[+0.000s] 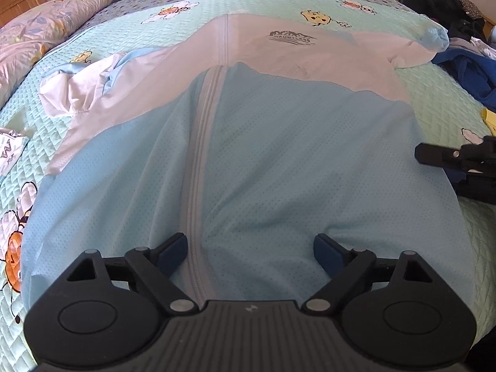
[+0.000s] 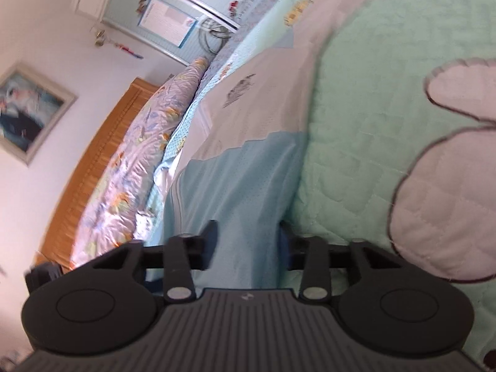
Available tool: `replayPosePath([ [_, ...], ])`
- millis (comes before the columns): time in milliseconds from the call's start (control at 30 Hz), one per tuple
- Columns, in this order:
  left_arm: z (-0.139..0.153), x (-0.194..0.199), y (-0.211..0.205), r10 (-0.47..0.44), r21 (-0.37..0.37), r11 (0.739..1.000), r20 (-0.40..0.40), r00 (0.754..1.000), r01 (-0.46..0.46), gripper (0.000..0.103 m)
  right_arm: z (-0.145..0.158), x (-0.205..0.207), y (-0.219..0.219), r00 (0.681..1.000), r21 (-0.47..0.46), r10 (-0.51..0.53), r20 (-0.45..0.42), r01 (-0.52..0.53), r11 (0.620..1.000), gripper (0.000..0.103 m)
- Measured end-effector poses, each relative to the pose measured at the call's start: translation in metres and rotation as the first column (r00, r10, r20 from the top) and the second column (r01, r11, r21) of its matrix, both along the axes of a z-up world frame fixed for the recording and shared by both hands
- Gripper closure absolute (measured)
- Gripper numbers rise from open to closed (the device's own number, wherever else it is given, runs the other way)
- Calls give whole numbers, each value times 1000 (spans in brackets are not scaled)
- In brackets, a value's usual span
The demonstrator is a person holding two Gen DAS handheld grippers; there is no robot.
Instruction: Fold clothes
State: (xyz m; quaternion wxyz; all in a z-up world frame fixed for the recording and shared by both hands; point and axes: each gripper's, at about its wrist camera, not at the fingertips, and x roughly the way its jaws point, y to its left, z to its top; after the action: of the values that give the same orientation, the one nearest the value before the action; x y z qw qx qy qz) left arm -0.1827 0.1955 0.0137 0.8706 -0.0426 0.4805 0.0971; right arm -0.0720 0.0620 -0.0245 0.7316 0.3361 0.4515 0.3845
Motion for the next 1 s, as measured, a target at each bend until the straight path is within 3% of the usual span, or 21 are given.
replayPosePath([
  [33, 0, -1, 1, 1, -6, 1000, 1, 1000, -1, 13, -5, 2, -4, 1000, 14, -10, -27, 10, 1000, 103],
  [100, 0, -1, 2, 5, -16, 1000, 0, 1000, -5, 13, -10, 4, -8, 999, 38, -17, -52, 19, 999, 103],
  [233, 3, -1, 1, 4, -20, 1000, -10, 1000, -4, 13, -2, -3, -3, 1000, -6, -19, -12, 19, 1000, 101],
  [400, 17, -9, -5, -40, -114, 993, 15, 999, 42, 13, 13, -7, -18, 997, -21, -56, 45, 57, 998, 101],
  [567, 12, -11, -12, -63, -191, 980, 7, 998, 63, 9, 46, -3, -54, 975, -135, -121, 184, 147, 980, 101],
  [633, 7, -10, -16, -70, -197, 978, -3, 998, 68, 9, 45, 5, -59, 977, -166, -109, 182, 140, 976, 101],
  [700, 3, -11, -20, -85, -176, 981, -6, 996, 83, 8, 27, 18, -59, 991, -177, -78, 105, 96, 980, 92],
  [767, 3, -13, -19, -85, -175, 981, 0, 996, 84, 8, 12, 17, -67, 991, -128, -120, 56, 126, 984, 93],
  [900, 6, -16, -7, -51, -227, 972, 25, 998, 55, 8, 21, -19, -97, 967, -8, -244, 72, 246, 969, 66],
  [1000, 12, -19, 5, -10, -306, 952, 49, 999, 24, 8, 22, -51, -95, 992, 72, -126, 18, 124, 990, 63],
])
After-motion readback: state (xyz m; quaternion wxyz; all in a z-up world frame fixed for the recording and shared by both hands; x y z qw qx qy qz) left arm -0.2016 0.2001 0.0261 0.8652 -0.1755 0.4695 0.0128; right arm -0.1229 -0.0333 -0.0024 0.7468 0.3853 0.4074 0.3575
